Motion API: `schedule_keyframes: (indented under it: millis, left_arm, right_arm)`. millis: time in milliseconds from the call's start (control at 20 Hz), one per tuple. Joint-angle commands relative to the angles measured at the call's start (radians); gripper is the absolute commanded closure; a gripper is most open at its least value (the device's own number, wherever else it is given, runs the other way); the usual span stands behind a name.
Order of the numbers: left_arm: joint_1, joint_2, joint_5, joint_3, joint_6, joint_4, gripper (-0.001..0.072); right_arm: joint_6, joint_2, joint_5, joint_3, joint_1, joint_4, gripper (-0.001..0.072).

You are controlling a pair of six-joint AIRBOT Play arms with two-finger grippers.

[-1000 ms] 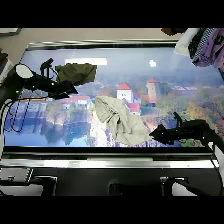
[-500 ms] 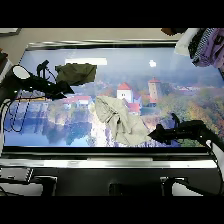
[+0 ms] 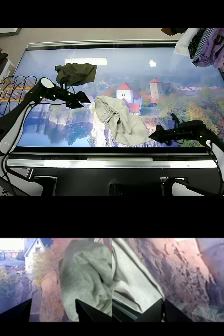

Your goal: Fold the clothes and pants, and hang the long-sleeved shirts on hangers.

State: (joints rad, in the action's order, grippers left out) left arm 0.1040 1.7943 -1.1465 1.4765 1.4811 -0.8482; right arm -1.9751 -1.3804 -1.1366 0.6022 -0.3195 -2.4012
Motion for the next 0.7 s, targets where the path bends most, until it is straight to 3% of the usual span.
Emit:
schedule_keyframes:
  millis: [0, 450, 550, 650]
  left_arm:
    - [0.041, 0.056, 0.055, -0.004, -0.016, 0.057, 0.009]
    - [0.113, 0.105, 0.238, -0.004, -0.016, 0.216, 0.0127]
    - [0.112, 0.103, 0.245, -0.002, -0.018, 0.247, 0.0678]
    - [0.095, 0.086, 0.227, 0.014, -0.016, 0.26, 0.0683]
  right_arm:
    - [0.009, 0.001, -0.016, 0.0, 0.001, -0.003, 0.0678]
    - [0.044, 0.001, -0.005, 0.0, 0.001, -0.011, 0.0678]
    - [0.053, 0.007, -0.006, 0.0, 0.001, -0.029, 0.0678]
    - [0.053, 0.055, 0.008, 0.004, 0.0, -0.036, 0.0678]
